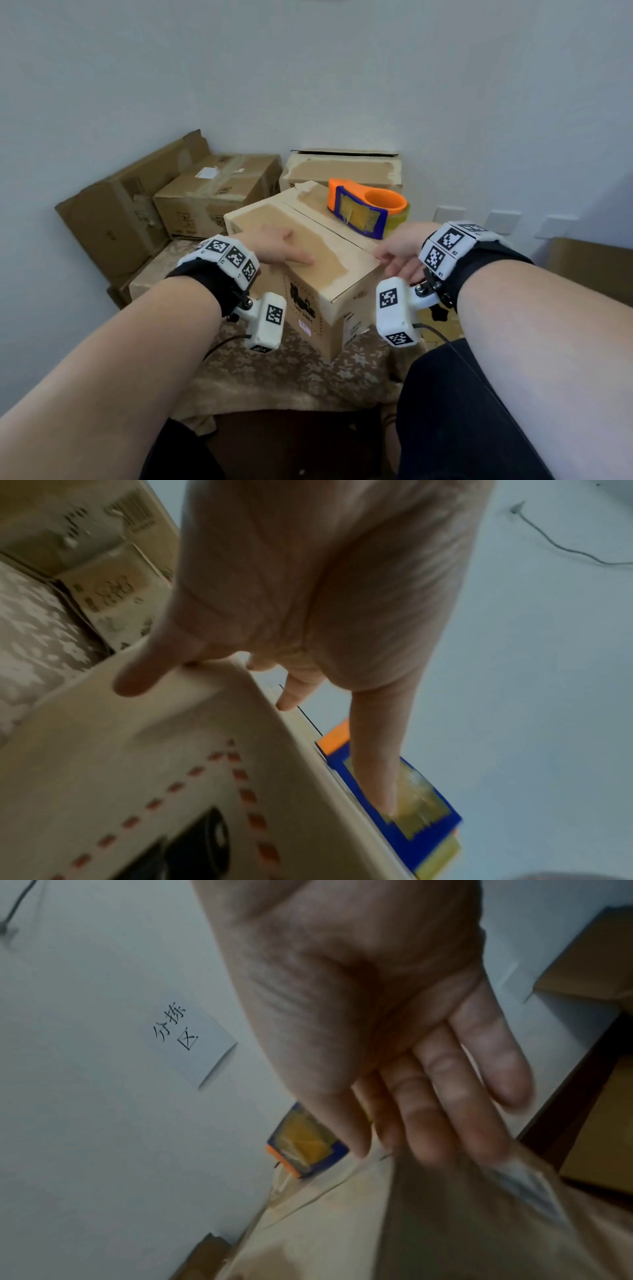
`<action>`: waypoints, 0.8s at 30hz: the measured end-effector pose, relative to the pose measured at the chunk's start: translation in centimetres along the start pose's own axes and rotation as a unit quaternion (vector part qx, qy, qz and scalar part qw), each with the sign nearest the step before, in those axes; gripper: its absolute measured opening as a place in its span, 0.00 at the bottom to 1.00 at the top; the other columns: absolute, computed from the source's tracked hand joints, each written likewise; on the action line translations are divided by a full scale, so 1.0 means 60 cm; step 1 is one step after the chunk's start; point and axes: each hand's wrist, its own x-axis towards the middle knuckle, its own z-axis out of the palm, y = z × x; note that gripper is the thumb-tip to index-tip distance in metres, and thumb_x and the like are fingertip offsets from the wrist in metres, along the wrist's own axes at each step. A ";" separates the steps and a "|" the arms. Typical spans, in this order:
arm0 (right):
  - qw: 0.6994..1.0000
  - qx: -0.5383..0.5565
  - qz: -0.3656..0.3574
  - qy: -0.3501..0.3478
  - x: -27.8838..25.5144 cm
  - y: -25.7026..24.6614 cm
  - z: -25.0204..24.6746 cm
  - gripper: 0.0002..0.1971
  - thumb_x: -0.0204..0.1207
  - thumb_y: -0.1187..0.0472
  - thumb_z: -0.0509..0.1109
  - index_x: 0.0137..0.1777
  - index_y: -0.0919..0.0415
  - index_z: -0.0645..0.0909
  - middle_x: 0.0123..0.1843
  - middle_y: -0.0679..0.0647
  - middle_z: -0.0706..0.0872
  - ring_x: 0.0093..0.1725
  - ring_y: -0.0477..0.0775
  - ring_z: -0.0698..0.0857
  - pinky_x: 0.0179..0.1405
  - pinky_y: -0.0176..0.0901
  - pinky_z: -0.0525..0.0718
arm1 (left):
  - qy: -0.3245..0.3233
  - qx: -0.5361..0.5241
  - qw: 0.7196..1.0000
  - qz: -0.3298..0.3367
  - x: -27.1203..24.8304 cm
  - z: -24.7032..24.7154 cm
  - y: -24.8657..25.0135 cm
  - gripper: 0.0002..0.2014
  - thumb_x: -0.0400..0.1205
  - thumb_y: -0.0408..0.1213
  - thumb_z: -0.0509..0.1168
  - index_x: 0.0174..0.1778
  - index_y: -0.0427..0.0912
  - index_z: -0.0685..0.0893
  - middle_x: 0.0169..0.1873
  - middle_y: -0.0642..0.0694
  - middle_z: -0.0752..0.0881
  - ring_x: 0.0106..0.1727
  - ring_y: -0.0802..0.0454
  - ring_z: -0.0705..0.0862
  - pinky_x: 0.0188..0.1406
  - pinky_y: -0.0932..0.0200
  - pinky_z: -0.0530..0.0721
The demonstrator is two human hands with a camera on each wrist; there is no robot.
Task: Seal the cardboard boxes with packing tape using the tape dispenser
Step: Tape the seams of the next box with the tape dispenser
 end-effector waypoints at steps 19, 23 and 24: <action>0.975 -0.144 -0.114 0.122 0.086 0.050 -0.020 0.22 0.71 0.39 0.72 0.59 0.52 0.80 0.50 0.54 0.86 0.48 0.55 0.84 0.51 0.47 0.81 | -0.052 0.181 0.982 0.008 -0.030 0.045 0.044 0.64 0.58 0.74 0.71 0.84 0.56 0.44 0.82 0.40 0.44 0.82 0.38 0.54 0.78 0.37 0.62; 0.974 -0.162 -0.096 0.129 0.074 0.049 -0.019 0.30 0.68 0.34 0.72 0.64 0.53 0.79 0.53 0.54 0.86 0.50 0.56 0.84 0.56 0.50 0.83 | -0.048 0.194 0.979 0.031 -0.040 0.040 0.046 0.61 0.60 0.71 0.73 0.83 0.54 0.48 0.81 0.39 0.52 0.80 0.38 0.60 0.77 0.38 0.65; 0.975 -0.160 -0.090 0.129 0.072 0.048 -0.019 0.31 0.67 0.34 0.73 0.64 0.53 0.79 0.53 0.54 0.86 0.50 0.56 0.84 0.57 0.51 0.83 | -0.047 0.195 0.979 0.037 -0.042 0.040 0.046 0.60 0.60 0.70 0.73 0.83 0.53 0.49 0.80 0.39 0.53 0.79 0.38 0.61 0.76 0.38 0.66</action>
